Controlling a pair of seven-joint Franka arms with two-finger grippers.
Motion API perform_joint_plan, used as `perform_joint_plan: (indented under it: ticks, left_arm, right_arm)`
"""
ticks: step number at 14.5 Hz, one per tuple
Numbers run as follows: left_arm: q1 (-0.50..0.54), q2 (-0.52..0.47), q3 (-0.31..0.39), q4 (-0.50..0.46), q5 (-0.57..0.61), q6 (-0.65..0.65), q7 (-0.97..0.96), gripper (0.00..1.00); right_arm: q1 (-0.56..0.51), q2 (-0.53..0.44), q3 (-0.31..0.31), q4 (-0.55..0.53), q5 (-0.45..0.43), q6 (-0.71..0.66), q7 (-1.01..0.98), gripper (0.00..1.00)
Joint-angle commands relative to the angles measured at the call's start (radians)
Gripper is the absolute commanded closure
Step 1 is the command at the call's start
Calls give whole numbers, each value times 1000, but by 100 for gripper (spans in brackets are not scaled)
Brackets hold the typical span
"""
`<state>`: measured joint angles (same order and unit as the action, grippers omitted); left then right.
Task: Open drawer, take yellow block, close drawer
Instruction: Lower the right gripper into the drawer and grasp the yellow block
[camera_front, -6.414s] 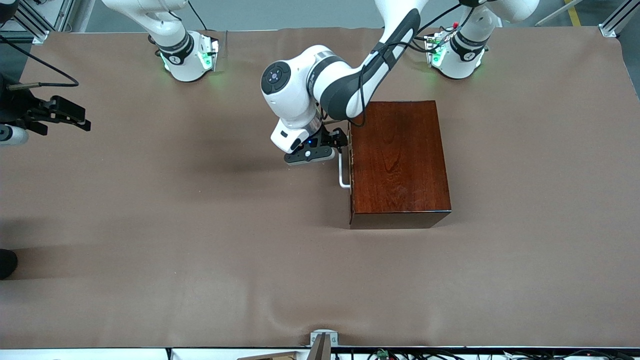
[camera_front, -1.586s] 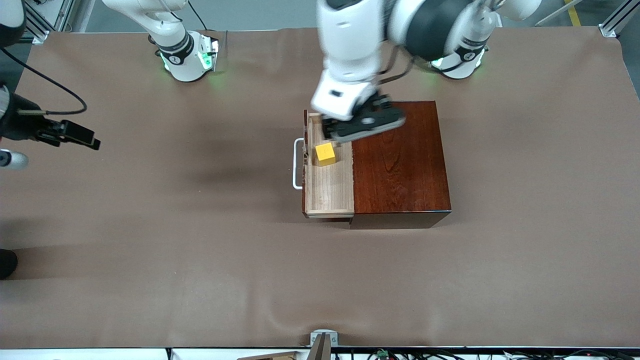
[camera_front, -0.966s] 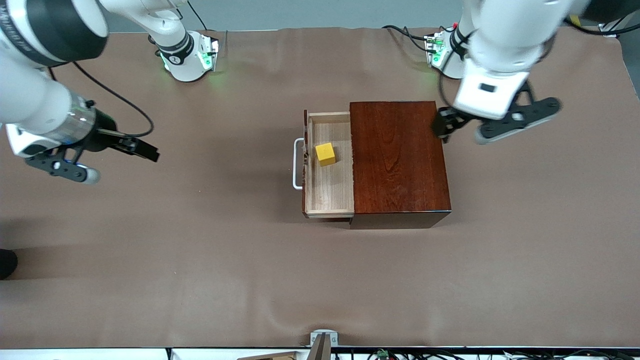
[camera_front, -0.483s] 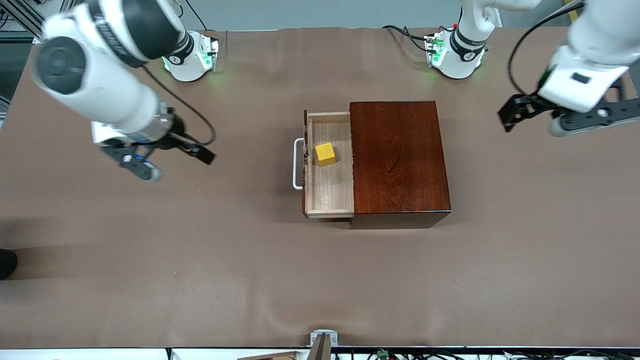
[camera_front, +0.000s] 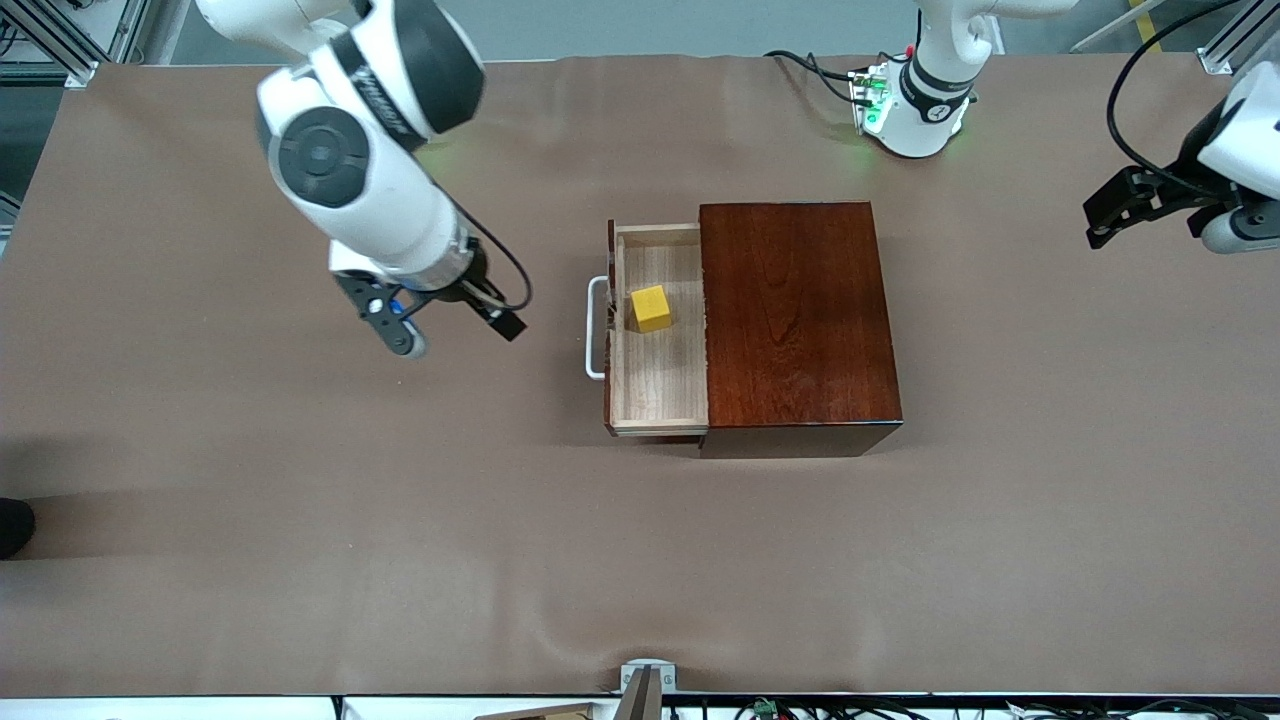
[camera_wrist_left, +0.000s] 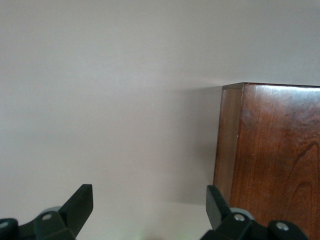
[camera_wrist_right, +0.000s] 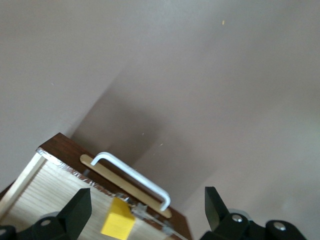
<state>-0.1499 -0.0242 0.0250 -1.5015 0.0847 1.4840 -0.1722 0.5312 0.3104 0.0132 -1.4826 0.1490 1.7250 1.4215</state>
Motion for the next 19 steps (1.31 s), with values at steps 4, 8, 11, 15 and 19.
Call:
perform_joint_plan:
  ticks: [4, 8, 11, 15, 19]
  left_arm:
    - [7, -5, -7, 0, -31, 22, 23, 0]
    - [7, -11, -8, -2, -36, 38, 23, 0]
    - [7, -10, -7, -3, -36, 51, 49, 0]
    - [146, -11, -115, -16, -69, 55, 75, 0]
    - [151, -16, -122, -22, -71, 48, 80, 0]
  right_arm:
    - [84, 102, -12, 85, 6, 24, 210, 0]
    - [118, 142, -13, 107, 0, 44, 329, 0]
    - [145, 168, -12, 107, 1, 77, 396, 0]
    - [176, 206, -12, 107, 3, 165, 531, 0]
    - [203, 231, -12, 104, 8, 188, 614, 0]
